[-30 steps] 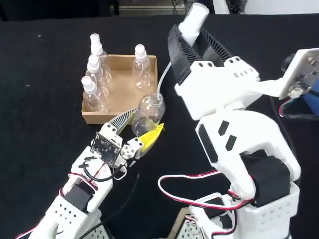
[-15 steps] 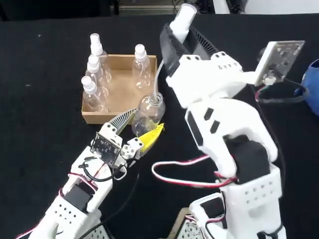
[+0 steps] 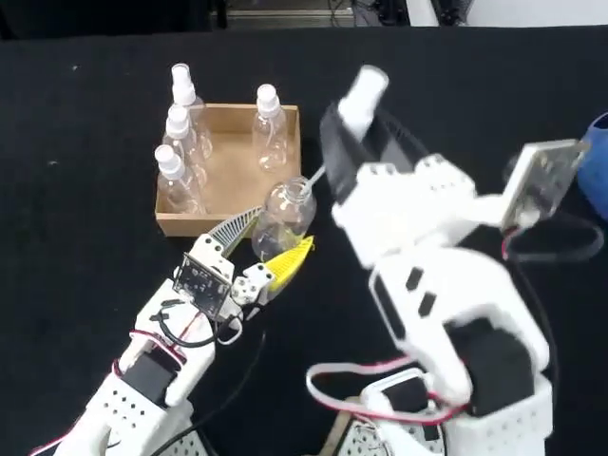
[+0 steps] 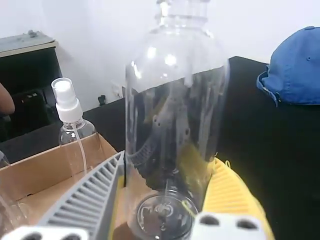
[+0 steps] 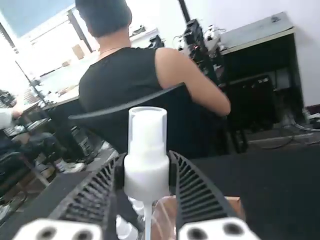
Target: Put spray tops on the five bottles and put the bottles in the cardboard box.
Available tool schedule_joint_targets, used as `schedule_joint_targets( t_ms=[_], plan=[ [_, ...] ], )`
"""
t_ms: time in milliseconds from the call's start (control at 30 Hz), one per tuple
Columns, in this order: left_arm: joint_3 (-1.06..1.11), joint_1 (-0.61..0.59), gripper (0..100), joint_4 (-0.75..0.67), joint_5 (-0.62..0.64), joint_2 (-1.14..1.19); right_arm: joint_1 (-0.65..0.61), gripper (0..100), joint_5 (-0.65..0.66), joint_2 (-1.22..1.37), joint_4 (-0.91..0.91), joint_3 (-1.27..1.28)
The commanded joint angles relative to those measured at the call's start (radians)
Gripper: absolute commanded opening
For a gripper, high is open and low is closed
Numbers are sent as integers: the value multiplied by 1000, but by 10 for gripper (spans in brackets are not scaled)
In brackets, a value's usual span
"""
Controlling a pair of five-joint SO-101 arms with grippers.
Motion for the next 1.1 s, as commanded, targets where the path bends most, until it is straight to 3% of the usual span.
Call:
schedule_joint_targets(
  t_ms=[0,100,233,300,500,867,1067],
  plan=[
    [25,-10,30,5,5,-18,-101,11,86,-114,-68,128],
    [25,-15,30,5,5,-20,-183,11,227,-150,-92,222],
    [25,-15,30,5,5,-20,-206,13,313,-179,-98,305],
    [25,-15,30,5,5,-20,-210,22,322,-185,-89,306],
    [25,-15,30,5,5,-20,-252,172,322,-186,-87,305],
    [25,-15,30,5,5,-18,-255,173,325,-188,34,226],
    [25,-15,30,5,5,-20,-255,183,448,-209,103,239]
  ],
)
